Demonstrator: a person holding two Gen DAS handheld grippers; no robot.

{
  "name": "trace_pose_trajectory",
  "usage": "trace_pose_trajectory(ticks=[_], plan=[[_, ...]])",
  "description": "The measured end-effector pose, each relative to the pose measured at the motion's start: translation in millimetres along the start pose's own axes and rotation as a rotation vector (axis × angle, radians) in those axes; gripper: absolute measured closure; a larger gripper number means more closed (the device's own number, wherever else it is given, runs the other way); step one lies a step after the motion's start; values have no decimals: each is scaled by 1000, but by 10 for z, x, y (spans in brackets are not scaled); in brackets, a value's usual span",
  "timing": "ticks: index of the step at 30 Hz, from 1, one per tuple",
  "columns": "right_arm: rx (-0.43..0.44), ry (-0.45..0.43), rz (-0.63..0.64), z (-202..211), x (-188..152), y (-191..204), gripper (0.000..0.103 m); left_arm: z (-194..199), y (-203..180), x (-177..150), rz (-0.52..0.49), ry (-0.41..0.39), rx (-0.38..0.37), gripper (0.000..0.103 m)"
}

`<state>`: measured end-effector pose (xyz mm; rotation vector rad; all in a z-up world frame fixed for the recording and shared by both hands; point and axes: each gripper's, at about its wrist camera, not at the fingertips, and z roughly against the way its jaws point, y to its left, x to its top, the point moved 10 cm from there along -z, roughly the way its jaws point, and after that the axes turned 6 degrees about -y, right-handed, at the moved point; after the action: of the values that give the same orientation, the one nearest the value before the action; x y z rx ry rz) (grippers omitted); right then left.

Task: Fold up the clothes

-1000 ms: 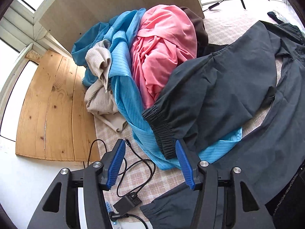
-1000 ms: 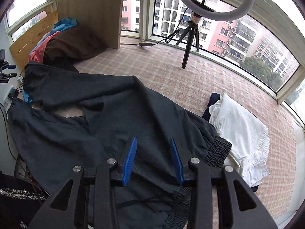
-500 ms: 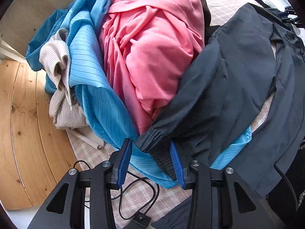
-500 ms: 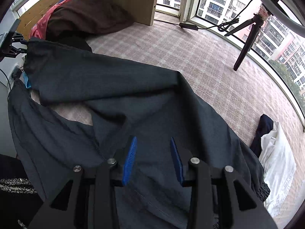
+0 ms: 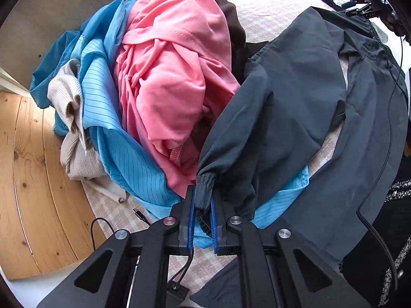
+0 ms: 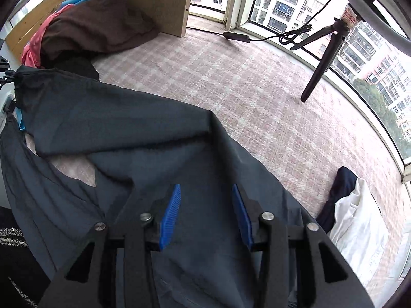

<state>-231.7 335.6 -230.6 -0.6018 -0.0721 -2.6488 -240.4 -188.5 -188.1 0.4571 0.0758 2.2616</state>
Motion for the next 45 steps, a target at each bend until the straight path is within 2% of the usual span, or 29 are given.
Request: trace_pose_trajectory(ticks=[1, 6, 10, 12, 16, 22, 24, 25, 26, 29, 31, 35, 38, 41, 45], plan=[[14, 4, -11, -26, 9, -75, 44, 77, -8, -5, 13, -12, 5, 94], [9, 40, 83, -329, 90, -241, 44, 376, 126, 56, 89, -37, 115, 94], [99, 82, 132, -522, 132, -298, 44, 546, 354, -6, 173, -11, 232, 95], [123, 73, 132, -512, 147, -434, 44, 631, 392, -89, 189, 14, 279, 95], [115, 68, 141, -542, 93, -720, 44, 674, 393, -344, 268, 69, 304, 95], [207, 143, 263, -748, -136, -518, 44, 545, 207, -458, 291, 132, 318, 95], [225, 148, 306, -767, -178, -440, 54, 536, 204, -453, 302, 144, 340, 95], [234, 151, 328, -776, -199, -401, 87, 543, 217, -447, 310, 148, 353, 95], [224, 139, 330, -745, -190, -389, 100, 549, 262, -417, 313, 150, 368, 95], [177, 89, 319, -613, -134, -376, 100, 618, 445, -252, 295, 148, 430, 95], [149, 25, 310, -391, -77, -329, 100, 754, 594, -92, 302, 118, 455, 95], [88, -147, 244, 347, 1, -274, 100, 1123, 845, 8, 315, 40, 509, 94], [99, -230, 200, 893, -125, -149, 100, 1297, 796, -243, 338, -5, 513, 94], [132, -266, 160, 1321, -376, 37, 100, 1208, 532, -831, 360, 9, 477, 94], [179, -138, 118, 1164, -1133, 490, 100, 875, 10, -1732, 364, 65, 408, 94]])
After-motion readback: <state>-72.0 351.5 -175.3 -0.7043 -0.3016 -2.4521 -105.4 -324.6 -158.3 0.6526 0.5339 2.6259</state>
